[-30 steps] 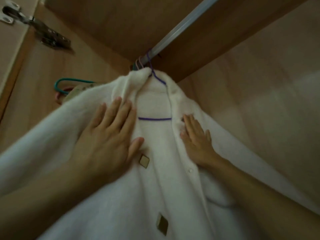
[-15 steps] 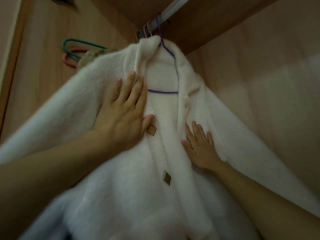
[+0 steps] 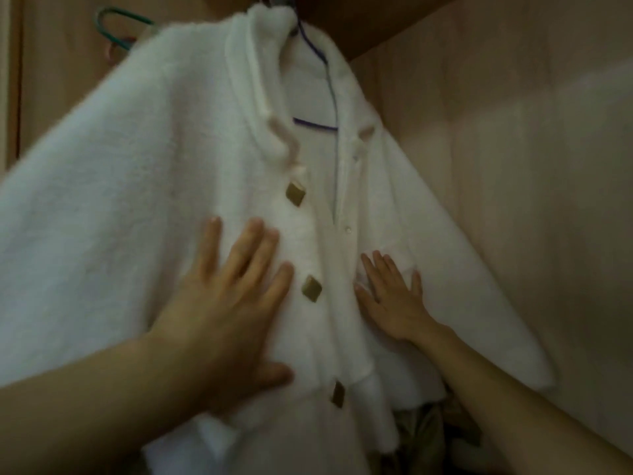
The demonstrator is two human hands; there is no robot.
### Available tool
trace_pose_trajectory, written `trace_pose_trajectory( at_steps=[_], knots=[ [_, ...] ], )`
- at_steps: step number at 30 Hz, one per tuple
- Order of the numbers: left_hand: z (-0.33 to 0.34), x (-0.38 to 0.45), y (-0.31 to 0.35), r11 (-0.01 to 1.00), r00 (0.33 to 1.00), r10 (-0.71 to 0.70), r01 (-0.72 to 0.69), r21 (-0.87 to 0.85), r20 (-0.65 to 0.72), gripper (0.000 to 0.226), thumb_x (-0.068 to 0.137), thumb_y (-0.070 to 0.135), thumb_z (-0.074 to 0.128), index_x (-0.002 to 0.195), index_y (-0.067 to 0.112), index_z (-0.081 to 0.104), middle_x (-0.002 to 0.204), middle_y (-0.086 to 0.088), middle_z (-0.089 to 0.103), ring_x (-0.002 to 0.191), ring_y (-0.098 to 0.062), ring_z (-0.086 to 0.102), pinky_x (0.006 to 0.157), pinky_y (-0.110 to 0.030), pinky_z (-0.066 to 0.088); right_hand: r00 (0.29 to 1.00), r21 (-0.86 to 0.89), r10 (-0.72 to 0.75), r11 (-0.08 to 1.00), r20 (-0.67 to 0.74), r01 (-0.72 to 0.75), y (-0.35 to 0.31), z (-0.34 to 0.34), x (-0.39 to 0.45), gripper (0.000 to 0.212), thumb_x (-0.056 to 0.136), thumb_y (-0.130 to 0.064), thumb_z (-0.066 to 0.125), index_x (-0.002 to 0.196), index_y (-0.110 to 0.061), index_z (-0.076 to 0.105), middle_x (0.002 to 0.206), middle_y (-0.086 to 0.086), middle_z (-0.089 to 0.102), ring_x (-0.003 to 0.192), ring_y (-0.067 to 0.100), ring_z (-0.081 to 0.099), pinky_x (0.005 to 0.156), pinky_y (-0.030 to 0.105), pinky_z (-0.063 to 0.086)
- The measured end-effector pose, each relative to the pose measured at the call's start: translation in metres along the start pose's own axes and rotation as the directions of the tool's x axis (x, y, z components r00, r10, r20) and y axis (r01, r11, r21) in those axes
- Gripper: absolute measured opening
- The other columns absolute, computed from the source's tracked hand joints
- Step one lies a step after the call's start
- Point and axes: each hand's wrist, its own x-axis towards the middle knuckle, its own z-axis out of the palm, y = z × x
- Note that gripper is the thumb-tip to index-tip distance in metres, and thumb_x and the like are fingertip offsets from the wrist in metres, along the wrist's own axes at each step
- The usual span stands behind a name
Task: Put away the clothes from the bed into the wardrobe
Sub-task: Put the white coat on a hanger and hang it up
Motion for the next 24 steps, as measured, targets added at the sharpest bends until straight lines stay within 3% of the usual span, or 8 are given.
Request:
trace_pose_trajectory(
  at_steps=[3,4,8,13,16,24],
  knots=[
    [0.036,-0.023,-0.029,0.999,0.998,0.046,-0.047,-0.018,-0.041,0.111,0.064,0.083,0.051,0.151,0.015,0.041,0.161,-0.024,0.023,0.15,-0.042,0.018,0.117,-0.068,0.01,0.999,-0.028,0.022,0.999,0.043,-0.021,0.001,0.003,-0.006,0.086,0.079,-0.081,0.0,0.153,-0.041,-0.02,0.161,-0.013,-0.026,0.149,0.008,-0.023,0.118,0.056,-0.014],
    [0.045,-0.026,-0.037,0.999,0.998,0.044,-0.045,-0.022,-0.051,0.11,0.061,0.081,0.052,0.148,0.013,0.047,0.16,-0.021,0.029,0.149,-0.039,0.023,0.118,-0.065,0.011,0.997,-0.036,0.026,0.999,0.075,-0.024,0.001,0.003,-0.007,0.084,0.083,-0.08,0.006,0.153,-0.04,-0.019,0.161,-0.012,-0.027,0.149,0.008,-0.023,0.119,0.056,-0.013],
    [0.05,-0.028,-0.033,0.999,0.994,0.04,-0.042,-0.026,-0.102,0.104,0.059,0.073,0.053,0.142,0.011,0.054,0.156,-0.021,0.036,0.147,-0.04,0.03,0.117,-0.065,0.016,0.984,-0.005,0.024,1.0,0.177,-0.023,0.004,-0.006,-0.017,0.073,0.096,-0.07,0.019,0.155,-0.039,-0.01,0.163,-0.009,-0.022,0.15,0.009,-0.018,0.122,0.052,-0.005],
    [0.034,-0.034,-0.021,1.0,0.994,0.003,-0.007,-0.031,-0.111,0.098,0.055,0.067,0.066,0.132,0.007,0.063,0.147,-0.026,0.047,0.139,-0.045,0.041,0.112,-0.07,0.025,0.979,0.193,-0.001,0.981,0.204,-0.039,-0.002,-0.026,-0.049,0.067,0.099,-0.064,0.023,0.156,-0.038,0.001,0.166,-0.009,-0.009,0.152,0.009,-0.007,0.124,0.042,0.0],
    [0.023,-0.038,-0.013,0.997,0.99,0.027,-0.036,-0.066,-0.14,0.093,0.051,0.064,0.068,0.123,0.004,0.069,0.138,-0.028,0.056,0.13,-0.048,0.05,0.107,-0.072,0.031,0.981,0.215,-0.004,0.976,0.195,-0.039,-0.006,-0.038,-0.074,0.067,0.099,-0.063,0.026,0.156,-0.039,0.001,0.166,-0.008,-0.007,0.153,0.011,-0.005,0.123,0.037,0.001],
    [-0.018,-0.048,0.014,0.983,0.985,0.004,-0.036,-0.181,-0.175,0.075,0.071,0.064,0.041,0.113,0.008,0.071,0.114,-0.019,0.068,0.11,-0.042,0.065,0.1,-0.069,0.036,0.993,0.09,0.058,0.994,0.101,-0.067,-0.009,-0.078,-0.133,0.071,0.097,-0.066,0.034,0.156,-0.041,0.002,0.167,-0.001,0.002,0.151,0.023,0.014,0.119,0.044,0.018]
  ],
)
